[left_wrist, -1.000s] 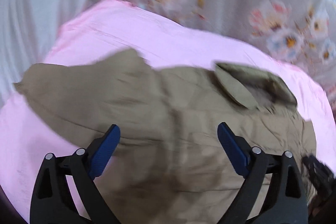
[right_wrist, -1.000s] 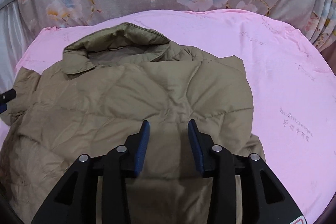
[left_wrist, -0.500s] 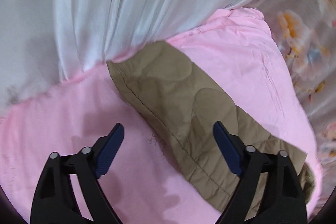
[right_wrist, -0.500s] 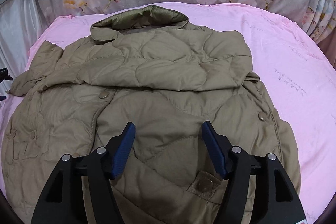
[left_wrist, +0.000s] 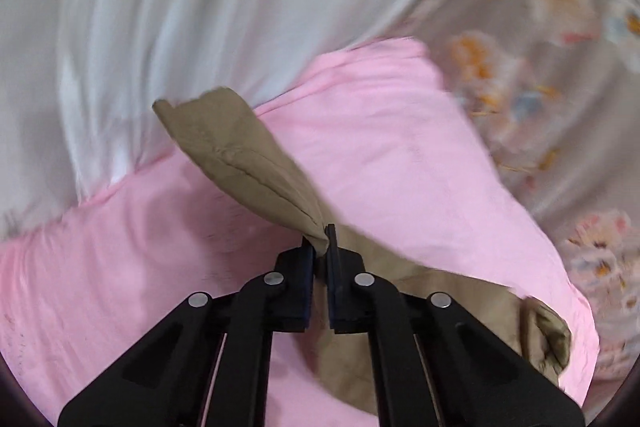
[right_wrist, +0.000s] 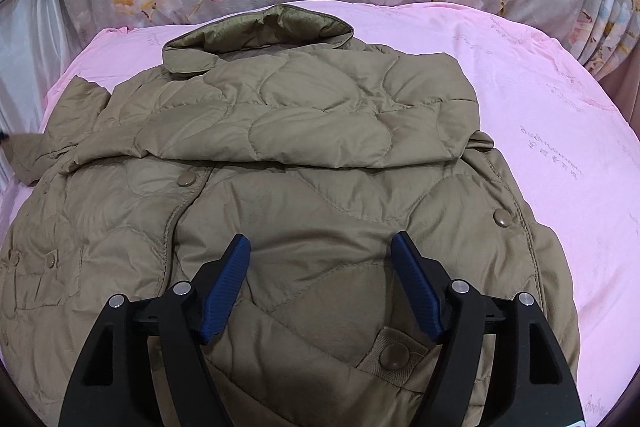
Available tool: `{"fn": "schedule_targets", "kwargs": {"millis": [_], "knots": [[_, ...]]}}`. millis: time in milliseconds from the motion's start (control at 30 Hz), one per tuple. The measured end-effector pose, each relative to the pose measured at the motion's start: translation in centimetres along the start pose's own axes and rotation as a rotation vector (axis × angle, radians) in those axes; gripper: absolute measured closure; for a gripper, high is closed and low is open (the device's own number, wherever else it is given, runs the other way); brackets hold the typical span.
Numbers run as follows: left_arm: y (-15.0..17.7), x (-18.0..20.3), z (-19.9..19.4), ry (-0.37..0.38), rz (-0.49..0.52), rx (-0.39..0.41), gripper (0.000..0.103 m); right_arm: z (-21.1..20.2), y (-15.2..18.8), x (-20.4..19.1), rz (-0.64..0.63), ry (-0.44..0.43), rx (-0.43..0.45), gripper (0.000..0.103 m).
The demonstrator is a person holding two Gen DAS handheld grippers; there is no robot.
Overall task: Fold large clothes
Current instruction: 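Grasp the other sleeve with the left gripper and lift it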
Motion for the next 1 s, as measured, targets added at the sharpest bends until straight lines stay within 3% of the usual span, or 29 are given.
{"fn": "schedule_targets", "kwargs": {"millis": [167, 333, 433, 567, 633, 700, 833, 900, 1000], "knots": [[0.8, 11.3, -10.9, 0.125, 0.227, 0.191, 0.099, 0.0, 0.0, 0.0, 0.002, -0.002, 0.003, 0.031], [7.2, 22.0, -20.5, 0.28, 0.429, 0.303, 0.099, 0.0, -0.2, 0.0, 0.016, -0.019, 0.01, 0.031], [13.8, 28.0, -23.2, 0.373, 0.543, 0.264, 0.099, -0.1, -0.3, 0.1, 0.036, -0.04, 0.021, 0.031], [22.3, 32.7, -22.3, 0.431, 0.648, 0.128, 0.094, -0.5, -0.3, 0.4, 0.075, -0.079, 0.044, 0.031], [26.7, 34.0, -20.6, 0.435, 0.696, 0.041, 0.076, -0.7, -0.4, 0.7, 0.1, -0.104, 0.06, 0.031], [29.5, 34.2, -19.1, 0.427, 0.705, -0.008, 0.034, -1.2, -0.6, 1.1, 0.133, -0.125, 0.087, 0.031], [30.5, 32.6, -17.1, 0.423, 0.674, -0.05, 0.028, -2.3, -1.0, 2.1, 0.209, -0.166, 0.131, 0.029], [29.4, 30.9, -16.0, 0.428, 0.637, -0.079, 0.02, -3.1, -1.4, 2.8, 0.242, -0.192, 0.143, 0.027], [26.4, 27.5, -14.7, 0.403, 0.57, -0.083, 0.016, -4.2, -2.6, 3.7, 0.251, -0.201, 0.16, 0.024]]}}
Point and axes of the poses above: each gripper's, at about its wrist camera, not at the fingertips, and z roughly the way its jaws point, x to its right, y to its underside, the point moved 10 cm from there along z, roughly the way its jaws point, and after that the axes turned 14 degrees about -y, right-handed, at the moved point
